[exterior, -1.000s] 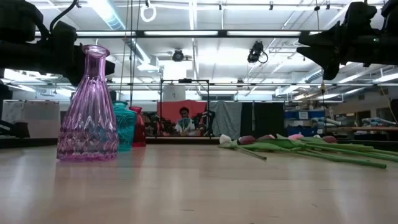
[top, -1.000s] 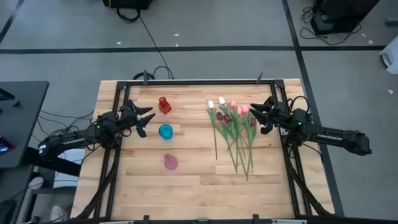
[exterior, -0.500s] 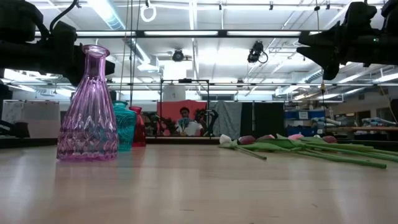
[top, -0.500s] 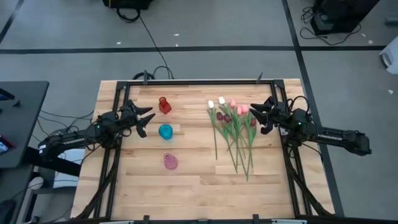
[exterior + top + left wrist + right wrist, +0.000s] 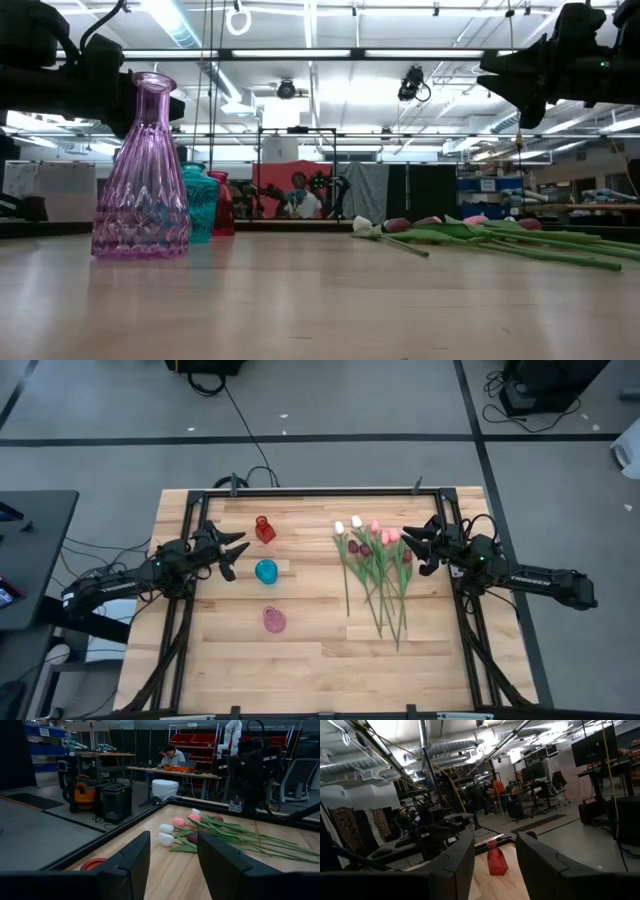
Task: Sort flowers into vase by color
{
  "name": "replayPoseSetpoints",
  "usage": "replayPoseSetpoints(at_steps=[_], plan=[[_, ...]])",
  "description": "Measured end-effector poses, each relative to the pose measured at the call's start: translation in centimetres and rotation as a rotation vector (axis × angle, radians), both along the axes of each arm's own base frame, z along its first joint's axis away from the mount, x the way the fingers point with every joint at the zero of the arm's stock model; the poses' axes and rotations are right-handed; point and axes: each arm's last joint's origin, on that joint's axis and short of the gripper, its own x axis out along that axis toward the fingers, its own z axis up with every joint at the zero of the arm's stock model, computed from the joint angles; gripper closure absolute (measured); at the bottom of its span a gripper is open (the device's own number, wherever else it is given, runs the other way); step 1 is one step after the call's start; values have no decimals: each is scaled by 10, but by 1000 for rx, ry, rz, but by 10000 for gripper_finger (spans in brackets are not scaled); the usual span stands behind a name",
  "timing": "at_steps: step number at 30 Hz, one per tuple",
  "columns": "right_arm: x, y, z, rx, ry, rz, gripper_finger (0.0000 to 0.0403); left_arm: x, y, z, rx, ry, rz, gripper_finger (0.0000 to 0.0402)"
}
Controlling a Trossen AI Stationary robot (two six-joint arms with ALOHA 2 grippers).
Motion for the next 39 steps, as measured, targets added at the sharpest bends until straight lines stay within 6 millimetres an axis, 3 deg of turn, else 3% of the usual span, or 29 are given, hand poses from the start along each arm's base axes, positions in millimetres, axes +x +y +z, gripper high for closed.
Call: replayPoseSetpoints(at_steps=[9, 15, 31, 39], plan=[[0, 0, 0, 0, 0, 0, 248, 0, 0, 0, -2, -3, 0, 235], [0, 0, 0, 0, 0, 0, 248, 0, 0, 7, -93, -125, -21, 235], [0, 0, 0, 0, 0, 0, 248, -5, -2, 28, -36, -345, -43, 235], [0, 0, 2, -5, -17, 0, 248, 0, -5, 25, -169, -329, -222, 235]])
